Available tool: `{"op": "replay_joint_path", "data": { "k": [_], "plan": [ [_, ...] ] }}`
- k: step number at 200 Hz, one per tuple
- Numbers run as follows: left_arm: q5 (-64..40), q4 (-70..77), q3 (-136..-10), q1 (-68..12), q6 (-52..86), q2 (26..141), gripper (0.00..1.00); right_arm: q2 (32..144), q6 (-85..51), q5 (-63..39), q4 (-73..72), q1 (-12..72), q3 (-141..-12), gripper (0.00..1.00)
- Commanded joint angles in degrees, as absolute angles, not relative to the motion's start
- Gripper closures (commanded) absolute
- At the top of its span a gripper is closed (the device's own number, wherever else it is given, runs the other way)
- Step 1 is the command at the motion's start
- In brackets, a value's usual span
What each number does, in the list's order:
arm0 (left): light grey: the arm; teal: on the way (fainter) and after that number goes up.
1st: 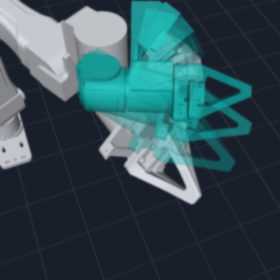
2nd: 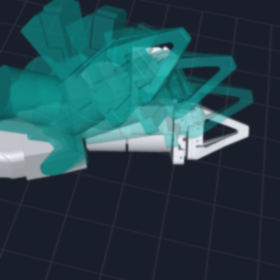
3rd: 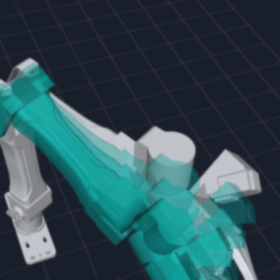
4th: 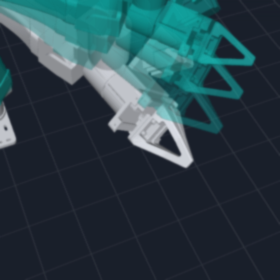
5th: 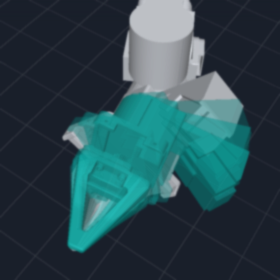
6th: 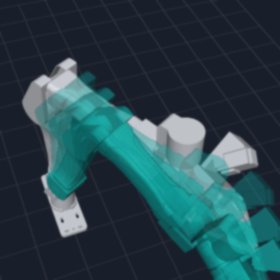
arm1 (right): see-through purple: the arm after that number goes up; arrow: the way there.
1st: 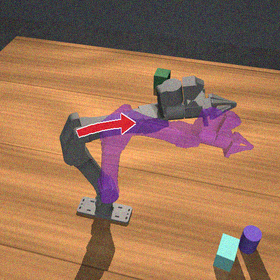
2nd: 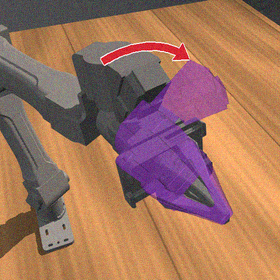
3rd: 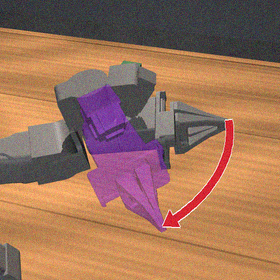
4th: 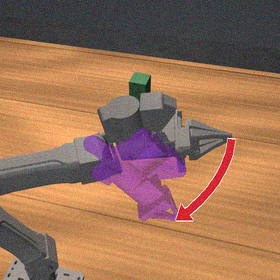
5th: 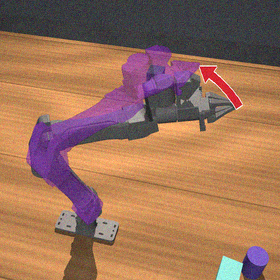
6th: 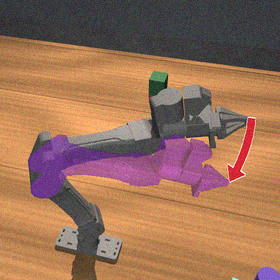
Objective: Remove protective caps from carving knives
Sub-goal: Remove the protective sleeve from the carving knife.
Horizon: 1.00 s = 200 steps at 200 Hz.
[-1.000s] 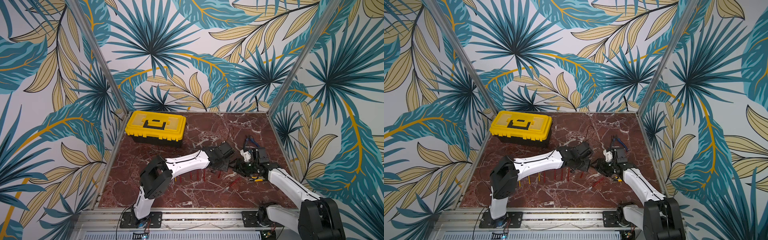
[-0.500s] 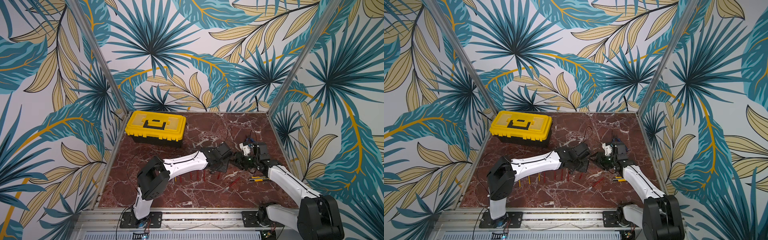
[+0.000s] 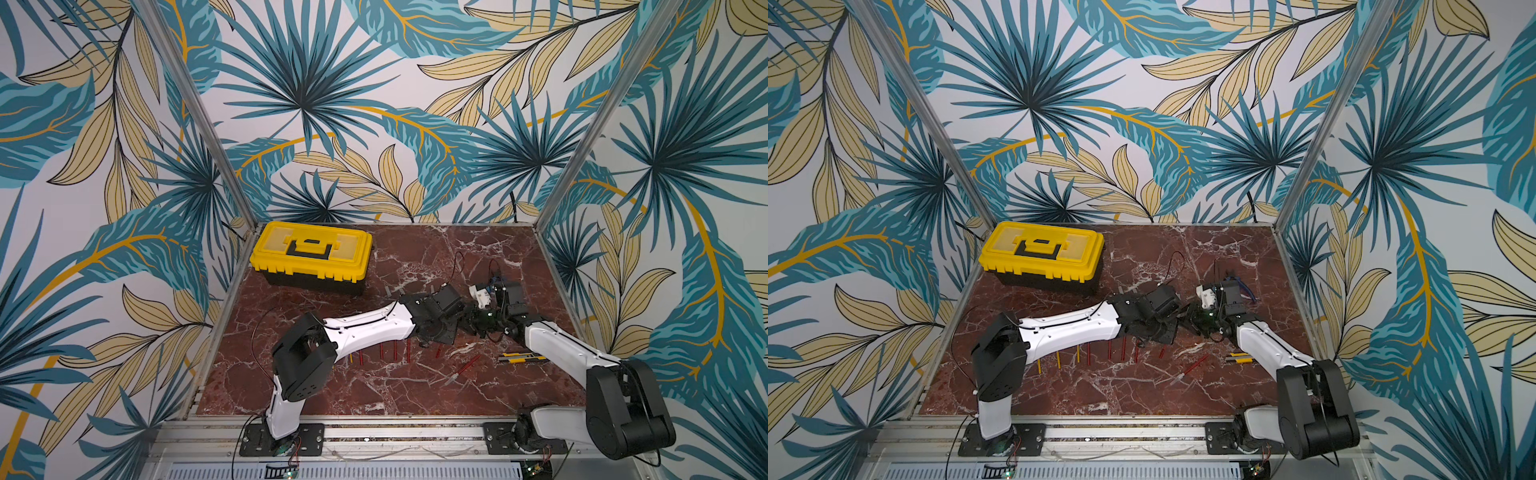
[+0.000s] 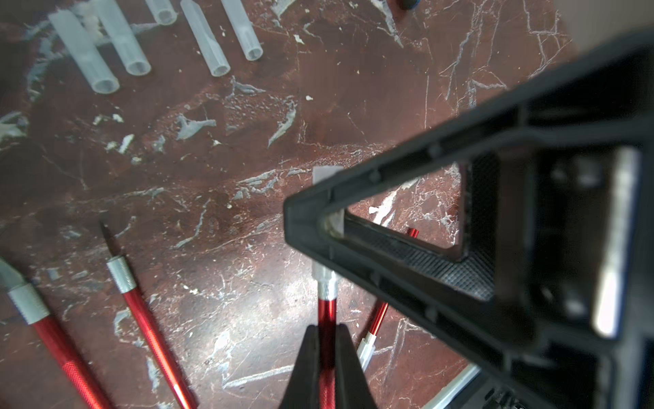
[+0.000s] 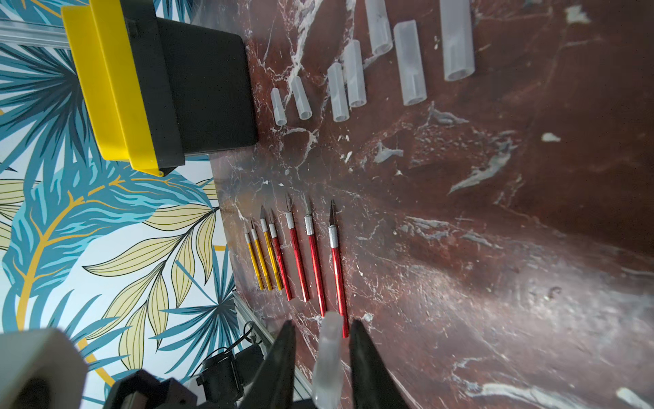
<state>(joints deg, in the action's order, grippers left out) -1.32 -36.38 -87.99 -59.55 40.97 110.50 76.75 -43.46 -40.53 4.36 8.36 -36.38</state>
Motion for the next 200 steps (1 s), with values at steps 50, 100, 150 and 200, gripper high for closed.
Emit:
{"op": "replay_joint_path", "data": {
  "k": [50, 100, 150, 200],
  "plan": [
    [-1.58, -35.60, -86.60, -59.59, 42.28, 109.51, 1.00, 78.71, -41.87, -39.32, 4.51, 8.55, -39.01, 1.00],
    [-1.44, -34.29, -82.55, -59.61, 44.20, 108.06, 1.00, 82.16, -37.39, -36.49, 10.62, 8.24, -45.88, 1.00],
    [-1.68, -33.23, -80.43, -59.63, 45.00, 106.72, 1.00, 85.19, -36.38, -35.90, 11.95, 7.75, -49.98, 1.00],
    [-1.45, -32.76, -79.48, -59.63, 45.18, 105.47, 1.00, 85.70, -36.45, -36.12, 11.93, 7.65, -51.50, 1.00]
  ]
}}
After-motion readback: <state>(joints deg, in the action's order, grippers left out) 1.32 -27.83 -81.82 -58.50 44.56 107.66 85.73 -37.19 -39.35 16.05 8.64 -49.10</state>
